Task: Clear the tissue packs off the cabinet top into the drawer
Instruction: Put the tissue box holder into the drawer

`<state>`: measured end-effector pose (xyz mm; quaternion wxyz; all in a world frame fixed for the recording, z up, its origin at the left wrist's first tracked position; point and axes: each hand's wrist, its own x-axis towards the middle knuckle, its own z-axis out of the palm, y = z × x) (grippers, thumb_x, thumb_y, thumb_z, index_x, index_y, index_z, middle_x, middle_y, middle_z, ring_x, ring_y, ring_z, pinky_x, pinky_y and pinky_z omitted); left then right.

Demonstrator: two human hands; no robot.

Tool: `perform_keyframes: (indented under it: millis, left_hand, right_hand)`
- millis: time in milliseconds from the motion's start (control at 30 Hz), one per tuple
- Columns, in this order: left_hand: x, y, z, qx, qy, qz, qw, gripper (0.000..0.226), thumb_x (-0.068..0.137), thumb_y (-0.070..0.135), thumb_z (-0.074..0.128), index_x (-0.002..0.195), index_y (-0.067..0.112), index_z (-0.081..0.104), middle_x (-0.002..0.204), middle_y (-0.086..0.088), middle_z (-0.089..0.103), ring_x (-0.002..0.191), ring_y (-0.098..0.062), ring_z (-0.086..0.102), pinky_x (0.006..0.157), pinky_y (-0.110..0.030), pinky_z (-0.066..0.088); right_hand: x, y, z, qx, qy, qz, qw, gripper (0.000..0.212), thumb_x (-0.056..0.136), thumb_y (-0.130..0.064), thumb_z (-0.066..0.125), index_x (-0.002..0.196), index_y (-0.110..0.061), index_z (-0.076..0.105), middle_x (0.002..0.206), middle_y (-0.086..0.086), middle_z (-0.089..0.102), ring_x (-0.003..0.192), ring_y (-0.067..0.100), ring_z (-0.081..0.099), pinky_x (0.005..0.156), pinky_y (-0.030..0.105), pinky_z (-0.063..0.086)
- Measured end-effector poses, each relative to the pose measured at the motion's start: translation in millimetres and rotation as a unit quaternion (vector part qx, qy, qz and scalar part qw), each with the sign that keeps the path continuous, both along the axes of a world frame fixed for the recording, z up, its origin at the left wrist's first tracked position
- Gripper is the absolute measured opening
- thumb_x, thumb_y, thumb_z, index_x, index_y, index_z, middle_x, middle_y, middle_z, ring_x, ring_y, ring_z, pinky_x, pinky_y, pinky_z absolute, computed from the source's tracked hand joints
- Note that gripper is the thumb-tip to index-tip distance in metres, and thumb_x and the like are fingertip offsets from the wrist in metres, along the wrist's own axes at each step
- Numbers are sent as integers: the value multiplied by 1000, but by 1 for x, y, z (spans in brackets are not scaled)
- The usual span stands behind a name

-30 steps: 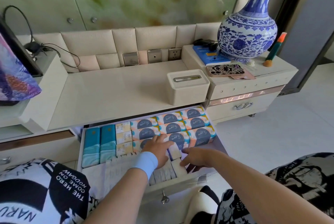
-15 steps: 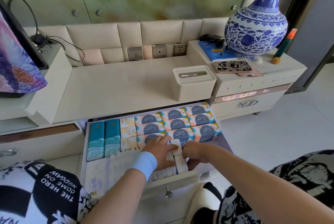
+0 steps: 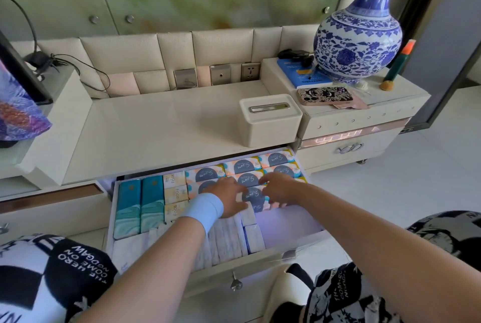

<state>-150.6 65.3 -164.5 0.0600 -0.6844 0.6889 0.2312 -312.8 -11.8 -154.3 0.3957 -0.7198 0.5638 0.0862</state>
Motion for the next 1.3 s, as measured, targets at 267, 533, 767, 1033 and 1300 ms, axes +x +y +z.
perform_keyframes:
  millis: [267, 533, 767, 1033, 1300]
  left_hand:
    - [13, -73, 60, -164, 129, 146, 967, 54, 90, 32, 59, 140, 18, 45, 135, -9, 47, 126, -28, 47, 106, -40, 39]
    - [-4, -109, 75, -140, 228, 228, 936, 72, 88, 35, 63, 149, 19, 28, 147, -5, 37, 130, -25, 44, 99, -29, 35]
    - [-5, -118, 65, -114, 363, 272, 884, 45, 85, 29, 66, 127, 27, 48, 121, 7, 62, 108, -17, 60, 86, -28, 45]
    - [0, -93, 66, -133, 347, 322, 870, 80, 63, 43, 73, 135, 25, 45, 124, -4, 48, 103, -21, 58, 93, -34, 50]
    - [2, -46, 50, -173, 313, 327, 875, 61, 71, 26, 79, 119, 18, 42, 120, -2, 50, 100, -17, 54, 77, -25, 43]
  right_hand:
    - [8, -70, 59, -391, 23, 94, 915, 55, 83, -11, 57, 135, -26, 48, 137, 7, 42, 124, 27, 43, 96, 39, 45]
    - [24, -104, 50, -360, 177, 145, 905, 105, 77, -18, 66, 156, -20, -4, 156, 11, 14, 146, 31, 15, 116, 55, 21]
    - [30, -117, 39, -415, 180, 122, 884, 86, 71, -16, 69, 145, -20, 23, 144, 9, 31, 138, 29, 26, 112, 49, 27]
    - [25, -104, 47, -424, 156, 191, 872, 59, 83, -28, 70, 135, -20, 43, 134, 6, 43, 123, 27, 41, 100, 40, 36]
    - [-2, -44, 52, -370, 116, 243, 889, 64, 78, -42, 71, 132, -25, 43, 125, 2, 54, 118, 26, 53, 101, 43, 35]
